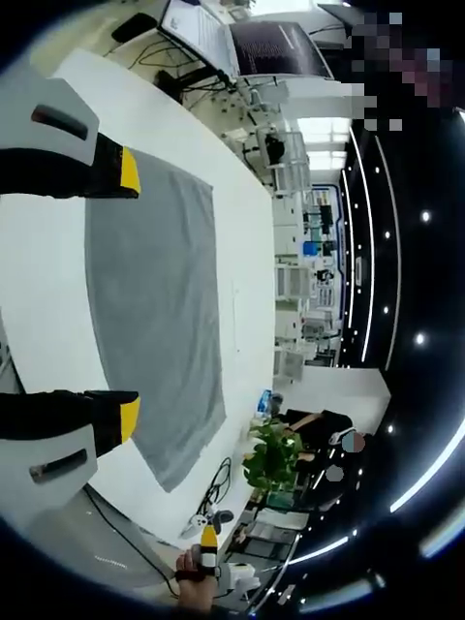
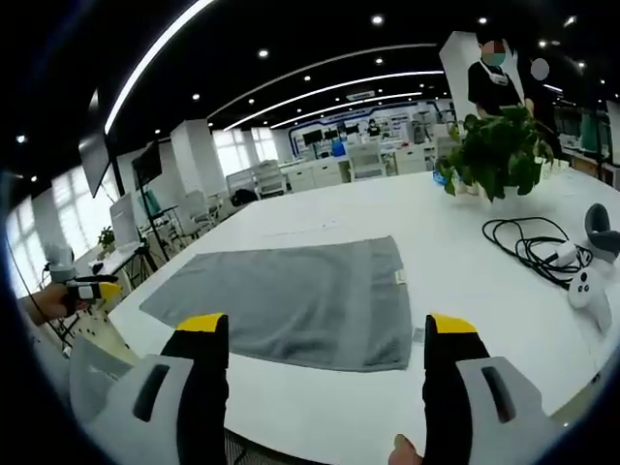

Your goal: Fold the towel on the table until its edges align and the towel forms a compact rectangular stack.

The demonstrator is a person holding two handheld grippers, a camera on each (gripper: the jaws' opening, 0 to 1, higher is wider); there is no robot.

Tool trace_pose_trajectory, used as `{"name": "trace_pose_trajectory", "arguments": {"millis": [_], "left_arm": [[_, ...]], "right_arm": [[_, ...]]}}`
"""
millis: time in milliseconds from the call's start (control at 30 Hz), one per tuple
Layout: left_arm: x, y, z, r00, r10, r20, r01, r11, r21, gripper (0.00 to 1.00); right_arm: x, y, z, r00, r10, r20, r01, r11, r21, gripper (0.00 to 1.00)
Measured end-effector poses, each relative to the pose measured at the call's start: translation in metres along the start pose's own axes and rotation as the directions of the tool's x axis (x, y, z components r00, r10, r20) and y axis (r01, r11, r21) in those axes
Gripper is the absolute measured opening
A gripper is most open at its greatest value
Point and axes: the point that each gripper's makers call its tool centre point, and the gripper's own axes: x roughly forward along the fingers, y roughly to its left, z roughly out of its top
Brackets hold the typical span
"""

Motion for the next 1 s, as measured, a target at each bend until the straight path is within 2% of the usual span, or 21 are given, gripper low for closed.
{"name": "trace_pose_trajectory", "arguments": {"millis": [133, 367, 567, 1000], "left_arm": [[0.001, -0.007, 0.003, 1.000, -0.004, 0.003, 0.004, 1.000, 0.002, 0.83], [0.001, -0.018, 0.009, 1.000, -0.005, 0.006, 0.005, 1.000, 0.012, 0.83], [0.001, -0.028, 0.012, 1.000, -0.016, -0.005, 0.016, 1.000, 0.020, 0.83], [0.007, -0.035, 0.013, 0.999, -0.037, -0.008, 0.037, 0.999, 0.018, 0.82]], "right_arm": [[0.002, 0.001, -0.002, 1.000, 0.003, -0.011, -0.003, 1.000, -0.014, 0.84], [0.002, -0.004, -0.003, 1.000, -0.020, -0.002, 0.020, 1.000, 0.008, 0.89], [0.002, -0.006, -0.002, 1.000, -0.020, 0.008, 0.020, 0.999, 0.030, 0.89], [0.000, -0.006, 0.000, 1.000, -0.017, 0.021, 0.016, 0.999, 0.050, 0.88]]}}
